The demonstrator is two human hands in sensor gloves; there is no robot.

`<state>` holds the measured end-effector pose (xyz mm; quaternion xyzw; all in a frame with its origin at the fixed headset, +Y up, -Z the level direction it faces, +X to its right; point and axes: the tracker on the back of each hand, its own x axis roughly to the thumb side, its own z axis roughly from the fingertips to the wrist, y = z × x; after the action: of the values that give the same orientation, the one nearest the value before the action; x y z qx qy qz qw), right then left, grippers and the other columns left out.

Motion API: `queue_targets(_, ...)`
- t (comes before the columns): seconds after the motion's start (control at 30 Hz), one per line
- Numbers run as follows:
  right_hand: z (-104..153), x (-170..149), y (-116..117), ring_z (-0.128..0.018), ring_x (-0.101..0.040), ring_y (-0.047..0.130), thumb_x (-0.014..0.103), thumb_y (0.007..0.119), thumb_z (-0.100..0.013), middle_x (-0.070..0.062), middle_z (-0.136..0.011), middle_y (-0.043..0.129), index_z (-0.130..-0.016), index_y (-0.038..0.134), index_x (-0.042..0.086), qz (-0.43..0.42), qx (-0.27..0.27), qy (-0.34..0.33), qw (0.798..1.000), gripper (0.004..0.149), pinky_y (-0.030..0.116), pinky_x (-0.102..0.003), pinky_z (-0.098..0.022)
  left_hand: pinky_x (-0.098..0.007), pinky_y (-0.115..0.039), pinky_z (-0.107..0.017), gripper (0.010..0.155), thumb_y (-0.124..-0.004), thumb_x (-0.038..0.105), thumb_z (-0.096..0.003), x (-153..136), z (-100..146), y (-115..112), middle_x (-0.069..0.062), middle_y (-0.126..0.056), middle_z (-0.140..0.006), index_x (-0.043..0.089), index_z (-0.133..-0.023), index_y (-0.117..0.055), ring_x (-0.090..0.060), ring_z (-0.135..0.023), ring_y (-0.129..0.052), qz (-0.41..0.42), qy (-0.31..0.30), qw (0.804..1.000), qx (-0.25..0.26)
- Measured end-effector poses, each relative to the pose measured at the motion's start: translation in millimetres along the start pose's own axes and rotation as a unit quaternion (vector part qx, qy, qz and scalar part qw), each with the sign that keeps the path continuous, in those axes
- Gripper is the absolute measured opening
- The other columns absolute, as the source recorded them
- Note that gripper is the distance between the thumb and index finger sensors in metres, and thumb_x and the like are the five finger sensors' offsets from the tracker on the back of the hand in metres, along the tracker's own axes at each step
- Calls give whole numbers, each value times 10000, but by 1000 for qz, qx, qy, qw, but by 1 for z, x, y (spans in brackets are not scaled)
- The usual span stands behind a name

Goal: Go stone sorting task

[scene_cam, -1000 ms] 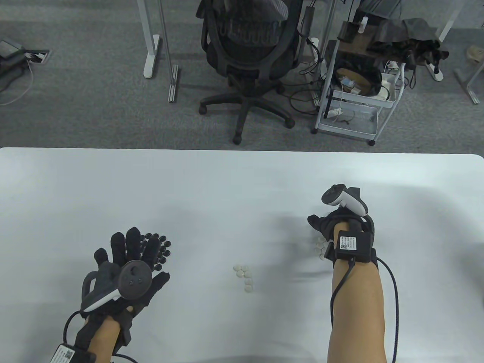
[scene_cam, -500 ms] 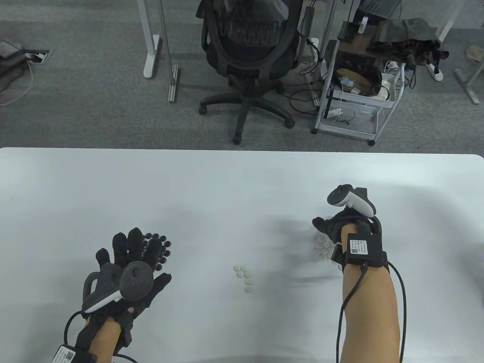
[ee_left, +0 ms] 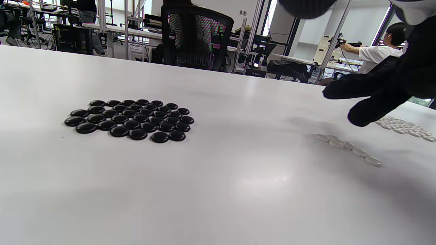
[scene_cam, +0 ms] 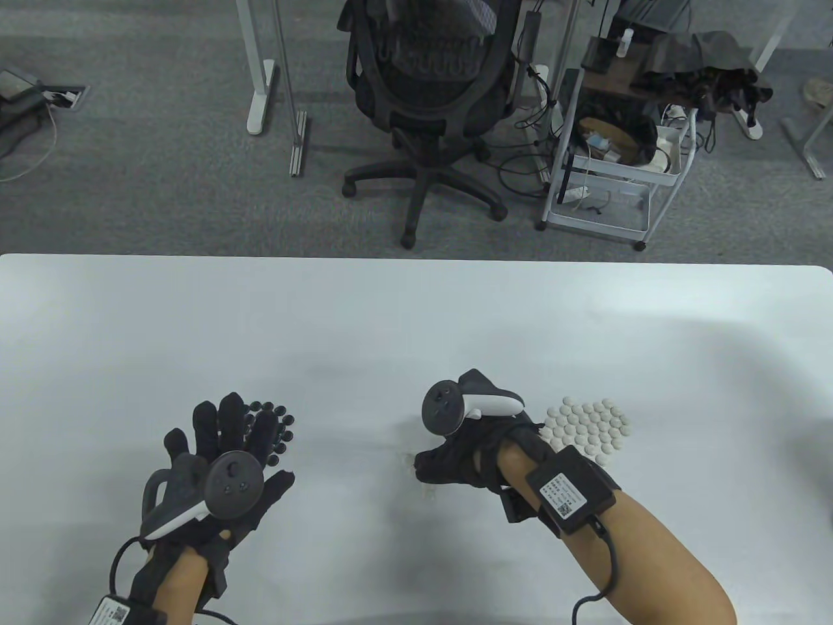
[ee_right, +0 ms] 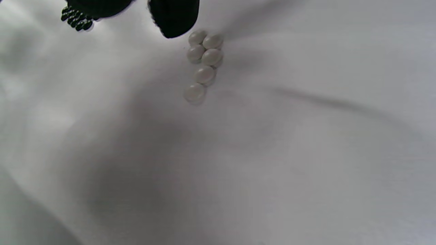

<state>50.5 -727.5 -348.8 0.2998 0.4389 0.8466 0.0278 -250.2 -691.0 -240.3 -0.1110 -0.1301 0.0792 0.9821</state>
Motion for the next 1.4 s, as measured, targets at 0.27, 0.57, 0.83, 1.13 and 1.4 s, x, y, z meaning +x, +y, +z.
queue_targets(0.27, -41, -6, 0, -869, -549, -139, 520, 498, -540, -236, -1076, -65, -1112, 478, 251, -21, 5, 23, 999, 632, 54, -820, -555, -846, -10, -545, 761, -495, 505, -638, -1, 1, 2, -359, 137, -1123, 116, -1193, -150, -624, -927, 134, 3, 1, 1000, 4)
queue_targets(0.57, -44, -66, -46, -881, -544, -131, 526, 492, -535, -233, -1087, -37, -1108, 524, 223, -103, -56, 148, 982, 649, 53, -818, -563, -846, -10, -544, 762, -495, 505, -638, -3, 2, 3, -359, 138, -1122, 115, -1194, -149, -625, -926, 135, 8, 4, 1000, 3)
queue_targets(0.83, 5, -161, -42, -894, -563, -92, 533, 485, -543, -256, -1106, 11, -1101, 539, 217, -195, -73, 276, 938, 644, 82, -827, -565, -845, -8, -545, 760, -496, 504, -637, -4, 2, 4, -356, 138, -1123, 117, -1194, -154, -622, -928, 136, 7, 4, 1000, 5)
queue_targets(1.13, 32, -191, -25, -892, -567, -89, 535, 483, -544, -261, -1105, 15, -1101, 543, 200, -227, -84, 304, 922, 654, 87, -826, -565, -846, -10, -544, 761, -494, 504, -638, -2, 0, 3, -359, 138, -1122, 115, -1194, -151, -624, -927, 134, -1, 5, 1000, -1)
queue_targets(1.4, 43, -200, -18, -897, -569, -79, 534, 484, -544, -267, -1107, 29, -1101, 553, 181, -235, -86, 311, 917, 663, 94, -826, -567, -846, -9, -545, 759, -494, 504, -638, -1, 0, 3, -356, 139, -1123, 117, -1194, -151, -624, -928, 134, -3, 6, 1000, -2)
